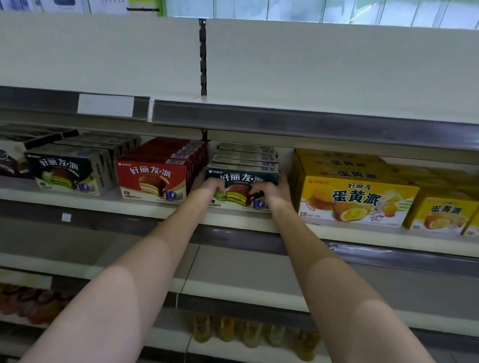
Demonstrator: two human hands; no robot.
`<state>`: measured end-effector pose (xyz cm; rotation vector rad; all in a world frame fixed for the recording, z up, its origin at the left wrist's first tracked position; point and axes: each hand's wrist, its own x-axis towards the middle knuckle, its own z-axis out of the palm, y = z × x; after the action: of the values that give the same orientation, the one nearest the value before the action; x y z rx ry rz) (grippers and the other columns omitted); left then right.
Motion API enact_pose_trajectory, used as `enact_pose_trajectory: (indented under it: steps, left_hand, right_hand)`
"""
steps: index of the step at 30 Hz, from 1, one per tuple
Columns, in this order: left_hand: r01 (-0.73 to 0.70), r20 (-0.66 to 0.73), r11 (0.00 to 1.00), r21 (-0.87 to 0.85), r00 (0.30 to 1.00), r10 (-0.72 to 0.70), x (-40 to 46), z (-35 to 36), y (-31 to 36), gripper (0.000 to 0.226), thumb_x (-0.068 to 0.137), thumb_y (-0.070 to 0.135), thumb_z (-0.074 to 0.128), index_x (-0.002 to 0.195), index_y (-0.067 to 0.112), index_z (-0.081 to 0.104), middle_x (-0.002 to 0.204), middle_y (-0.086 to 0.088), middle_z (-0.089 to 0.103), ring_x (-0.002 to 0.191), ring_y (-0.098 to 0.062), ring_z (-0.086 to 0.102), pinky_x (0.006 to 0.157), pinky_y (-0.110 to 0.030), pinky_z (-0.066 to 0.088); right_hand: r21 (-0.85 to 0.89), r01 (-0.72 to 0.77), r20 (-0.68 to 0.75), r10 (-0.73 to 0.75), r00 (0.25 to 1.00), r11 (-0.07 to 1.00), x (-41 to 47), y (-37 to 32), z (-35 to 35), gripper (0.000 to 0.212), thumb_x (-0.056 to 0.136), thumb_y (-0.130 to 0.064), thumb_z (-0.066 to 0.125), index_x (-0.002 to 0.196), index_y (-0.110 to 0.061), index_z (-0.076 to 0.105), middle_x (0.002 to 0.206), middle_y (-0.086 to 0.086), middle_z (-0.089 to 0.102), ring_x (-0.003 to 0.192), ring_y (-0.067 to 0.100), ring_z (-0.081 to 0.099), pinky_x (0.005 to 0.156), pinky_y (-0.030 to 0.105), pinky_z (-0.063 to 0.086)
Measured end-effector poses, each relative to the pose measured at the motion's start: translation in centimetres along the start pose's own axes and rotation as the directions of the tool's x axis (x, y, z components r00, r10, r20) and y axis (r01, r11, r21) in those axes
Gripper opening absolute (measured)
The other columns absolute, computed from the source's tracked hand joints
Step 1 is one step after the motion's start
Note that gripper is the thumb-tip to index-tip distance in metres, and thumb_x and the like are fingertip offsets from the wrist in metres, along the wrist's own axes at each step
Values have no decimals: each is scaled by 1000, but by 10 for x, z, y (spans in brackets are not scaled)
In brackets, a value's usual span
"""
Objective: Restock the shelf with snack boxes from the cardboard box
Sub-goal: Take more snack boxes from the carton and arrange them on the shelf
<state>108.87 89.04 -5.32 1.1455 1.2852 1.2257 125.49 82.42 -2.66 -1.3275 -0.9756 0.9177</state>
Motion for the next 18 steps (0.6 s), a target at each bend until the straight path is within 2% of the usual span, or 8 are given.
enact_pose_trajectory:
  steps: [2,5,7,10,14,18]
  left_hand:
    - [0,-19,1000,0,1000,0,-12,0,8,103,34,16,61,137,21,54,130,-5,63,118,-31,56,100,-47,49]
    - [-15,-39,1000,8,999,15,-42,2,27,78,57,3,60,134,14,56,126,-8,63,115,-30,55,91,-34,45]
    - [-19,-37,1000,25,999,20,-47,3,29,69,67,-5,57,134,10,56,127,-8,62,117,-30,54,87,-30,40]
    - [-12,-23,999,49,1000,13,-47,4,30,65,70,-6,57,133,7,54,129,-5,59,117,-27,52,88,-31,38]
    - [-8,-25,998,69,1000,10,-44,4,29,68,68,-5,58,134,8,55,132,-10,60,119,-30,52,89,-32,39]
    - [-27,2,998,61,1000,27,-44,3,27,68,71,-9,55,136,12,54,119,-4,60,110,-25,51,87,-30,38]
  right_hand:
    - [12,-8,8,8,1000,1000,1,-1,0,72,71,2,71,135,-18,47,117,0,60,115,24,54,103,40,44]
    - [24,-16,34,15,999,1000,0,-1,1,77,73,2,70,142,-17,42,123,3,59,117,24,53,102,39,43]
    - [27,-13,45,12,999,1000,-2,-1,2,77,74,2,70,142,-17,42,120,2,59,114,22,52,102,38,42]
    - [8,-12,33,12,999,1000,-3,-1,1,73,75,1,70,140,-18,43,116,-1,57,111,21,51,101,37,42]
    - [14,-1,30,1,1000,1000,-3,0,0,71,75,1,69,139,-18,45,115,-1,58,110,21,52,97,35,42]
    - [23,15,32,-16,999,1000,-4,-1,-1,64,76,4,67,134,-16,52,115,1,61,107,21,54,97,34,43]
